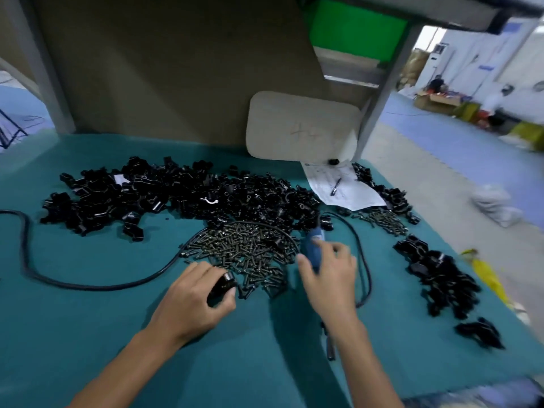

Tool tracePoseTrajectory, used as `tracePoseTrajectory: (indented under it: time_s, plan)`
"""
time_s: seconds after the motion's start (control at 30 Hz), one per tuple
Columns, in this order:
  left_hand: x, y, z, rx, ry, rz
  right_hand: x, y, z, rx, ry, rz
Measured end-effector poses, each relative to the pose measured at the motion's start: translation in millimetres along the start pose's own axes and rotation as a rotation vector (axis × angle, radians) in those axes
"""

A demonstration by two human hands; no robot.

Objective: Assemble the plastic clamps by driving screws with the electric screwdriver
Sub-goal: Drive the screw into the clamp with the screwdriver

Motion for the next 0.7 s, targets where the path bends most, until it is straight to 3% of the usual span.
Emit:
tracePoseTrajectory:
  time_s: [0.13,0.23,0.33,0.43,0.7]
  plan:
    - [-5,4,-4,0.063,0.06,0.03,-60,66,-32,-0.548,-0.121,0.275]
    - [-6,3,-4,0.114,0.066,0.045,-77,88,-41,-0.604,-0.138,0.328]
    - [-3,3,-1,0.065,0.058,0.008,-73,70,-33,-0.478,-0.115,0.379]
    - [-6,2,2,-0.028,-0.049,0.006,-38,14,-14,-0.232,-0.052,0.397]
    - [-6,8,2,-0.101,-0.066,0.074,158,-174,0,0.452,0.278,0.042]
Point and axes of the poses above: each hand's wrist, its own z-axis towards the middle knuckle, its own y-axis out of the palm, x = y × z, the point moved 6 cm from there along z, towards the middle knuckle, and after that the axes turned 11 degrees about z, right-handed, at the moved point
